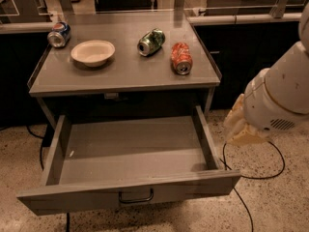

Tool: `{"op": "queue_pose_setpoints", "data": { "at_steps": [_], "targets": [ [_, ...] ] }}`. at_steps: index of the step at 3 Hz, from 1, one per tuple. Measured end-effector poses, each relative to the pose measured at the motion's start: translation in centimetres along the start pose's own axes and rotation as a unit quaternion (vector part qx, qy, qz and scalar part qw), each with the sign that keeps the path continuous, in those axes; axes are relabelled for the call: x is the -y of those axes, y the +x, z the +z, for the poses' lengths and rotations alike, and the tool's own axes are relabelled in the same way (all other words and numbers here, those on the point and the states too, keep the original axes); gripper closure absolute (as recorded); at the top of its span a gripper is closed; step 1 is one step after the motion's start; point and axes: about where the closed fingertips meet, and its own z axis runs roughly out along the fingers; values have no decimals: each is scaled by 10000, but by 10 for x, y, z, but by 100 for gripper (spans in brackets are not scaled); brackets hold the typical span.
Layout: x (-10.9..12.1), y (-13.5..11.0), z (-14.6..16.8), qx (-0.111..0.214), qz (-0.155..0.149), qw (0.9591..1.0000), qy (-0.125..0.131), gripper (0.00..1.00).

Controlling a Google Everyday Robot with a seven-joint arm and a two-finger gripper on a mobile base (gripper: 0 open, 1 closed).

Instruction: Close top drawer

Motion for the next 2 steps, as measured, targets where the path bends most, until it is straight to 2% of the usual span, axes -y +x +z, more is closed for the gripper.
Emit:
{"op": "queue_pose_setpoints", "data": {
  "at_steps": [1, 2],
  "targets": [
    [-19, -4, 35, 170, -87, 9997, -133, 93],
    [-36, -6, 68, 275, -151, 9993, -208, 100]
  ]
}}
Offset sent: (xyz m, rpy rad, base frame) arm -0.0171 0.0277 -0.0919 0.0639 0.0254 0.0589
